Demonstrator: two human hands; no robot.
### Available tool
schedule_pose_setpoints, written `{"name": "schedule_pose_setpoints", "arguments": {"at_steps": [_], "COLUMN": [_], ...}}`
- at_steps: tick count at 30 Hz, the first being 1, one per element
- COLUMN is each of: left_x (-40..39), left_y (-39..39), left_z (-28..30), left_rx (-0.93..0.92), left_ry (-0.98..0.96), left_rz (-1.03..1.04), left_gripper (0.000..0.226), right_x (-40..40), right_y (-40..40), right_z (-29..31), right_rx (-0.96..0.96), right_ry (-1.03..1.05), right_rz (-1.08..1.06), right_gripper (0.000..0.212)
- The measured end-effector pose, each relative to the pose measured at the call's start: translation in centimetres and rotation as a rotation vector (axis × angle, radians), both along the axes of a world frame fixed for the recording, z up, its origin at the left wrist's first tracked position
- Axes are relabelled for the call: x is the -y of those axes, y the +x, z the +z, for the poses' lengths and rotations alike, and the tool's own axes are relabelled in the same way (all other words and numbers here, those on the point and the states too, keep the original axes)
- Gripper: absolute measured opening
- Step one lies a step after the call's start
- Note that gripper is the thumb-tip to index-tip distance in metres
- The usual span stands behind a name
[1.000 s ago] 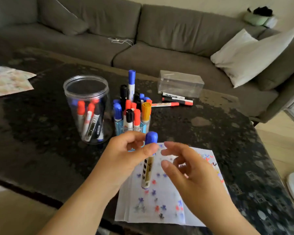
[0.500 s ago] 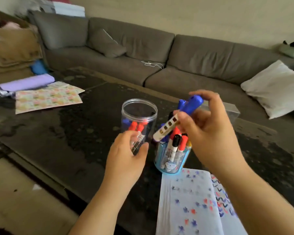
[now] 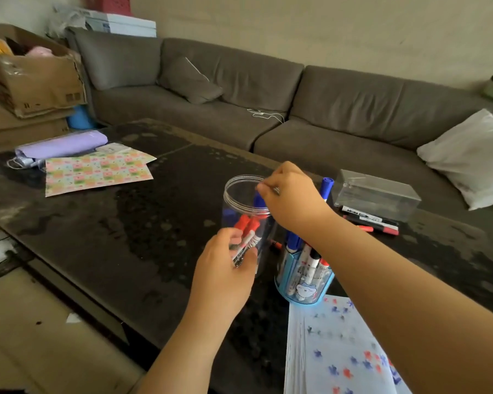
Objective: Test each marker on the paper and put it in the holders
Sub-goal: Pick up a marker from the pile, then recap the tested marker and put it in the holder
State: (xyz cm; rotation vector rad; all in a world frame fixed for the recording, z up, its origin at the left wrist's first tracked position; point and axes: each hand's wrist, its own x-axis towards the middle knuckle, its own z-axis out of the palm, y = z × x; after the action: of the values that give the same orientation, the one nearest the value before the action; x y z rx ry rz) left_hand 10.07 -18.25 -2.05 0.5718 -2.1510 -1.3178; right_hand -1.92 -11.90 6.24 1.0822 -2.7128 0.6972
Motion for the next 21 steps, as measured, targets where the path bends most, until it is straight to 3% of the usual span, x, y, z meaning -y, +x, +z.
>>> {"name": "schedule_pose_setpoints", "arguments": {"at_steps": [2,5,9,15,21], "left_x": [-0.1,-0.5,-1.7,-4.8,-11.4], "left_y": [-0.1,-0.1,0.0,0.0,-1.3], "left_z": [-0.1,-0.2,-0.5,-1.3,-2.3], "left_rx": [0.005,-0.011,-0.049,-0.051,-0.041], "left_ry": [0.012,-0.011,-0.156,-0.383,-0.411], "left_rz": [-0.016,-0.05,-0.114,-0.286,-0.475], "left_gripper": [0.023,0.021,0.018,0.02,0.018], "right_x": [-0.2,-1.4,-5.2,-15.7,-24.6], "right_y": [0.1,0.9,2.4,3.1,-0.3], "right_z": [-0.1,0.4,0.6,-2.7,-8.0], "right_rx": [0.007,-0.009,-0.034,0.106,0.276], "right_ry": [0.026,-0.113,-0.24,-0.273,-0.179], "right_rz": [-0.012,0.031,0.036,-0.222,-0.505], "right_gripper": [0.03,0.032,0.026,0.021,0.024]}}
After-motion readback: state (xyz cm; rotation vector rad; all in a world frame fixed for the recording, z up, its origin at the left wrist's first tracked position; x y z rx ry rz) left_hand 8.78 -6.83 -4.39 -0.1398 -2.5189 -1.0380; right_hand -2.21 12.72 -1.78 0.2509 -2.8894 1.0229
